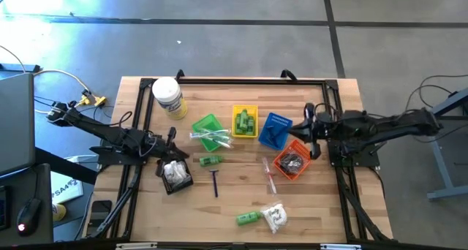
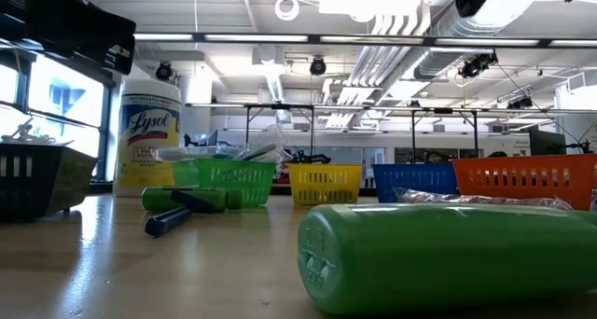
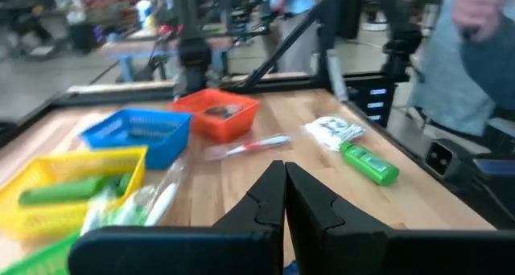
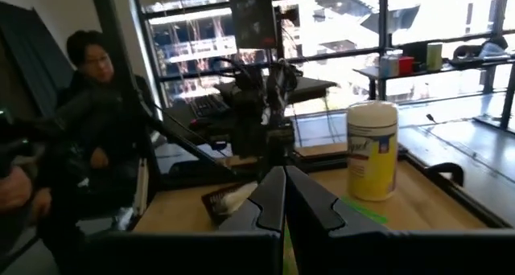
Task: Pick & Place Travel size toiletries
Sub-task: Put the blue toothbrush into the green bin
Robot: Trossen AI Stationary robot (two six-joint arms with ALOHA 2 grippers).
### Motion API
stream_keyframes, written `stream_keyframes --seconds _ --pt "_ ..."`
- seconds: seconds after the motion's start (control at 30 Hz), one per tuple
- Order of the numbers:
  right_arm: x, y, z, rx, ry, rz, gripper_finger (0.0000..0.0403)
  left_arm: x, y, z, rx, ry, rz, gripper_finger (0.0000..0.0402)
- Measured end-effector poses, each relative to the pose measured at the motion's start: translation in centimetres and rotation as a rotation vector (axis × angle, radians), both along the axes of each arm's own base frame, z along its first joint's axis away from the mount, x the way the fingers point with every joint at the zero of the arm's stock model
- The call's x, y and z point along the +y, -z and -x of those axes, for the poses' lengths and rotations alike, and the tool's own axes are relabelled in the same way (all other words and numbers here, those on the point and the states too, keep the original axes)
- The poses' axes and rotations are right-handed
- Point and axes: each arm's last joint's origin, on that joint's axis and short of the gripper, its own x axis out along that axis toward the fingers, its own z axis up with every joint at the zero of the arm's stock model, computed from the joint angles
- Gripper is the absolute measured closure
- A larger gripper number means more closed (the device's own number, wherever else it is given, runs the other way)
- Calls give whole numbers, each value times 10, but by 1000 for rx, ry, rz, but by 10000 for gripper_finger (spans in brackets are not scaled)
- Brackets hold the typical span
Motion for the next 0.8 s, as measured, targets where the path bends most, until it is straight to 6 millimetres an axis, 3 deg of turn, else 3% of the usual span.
stream_keyframes --seconds 0.23,0.43,0.63,0.8 --pt "6 51 0 -15 -43 -4 401 5 2 -2 143 -204 100 396" --pt "10 75 3 -9 -47 -7 401 0 -38 -17 235 -236 65 396" --pt "13 91 6 24 -16 1 401 -2 -78 -46 470 -351 4 394" --pt "14 92 6 28 -28 6 400 14 -87 -81 755 -424 11 353"
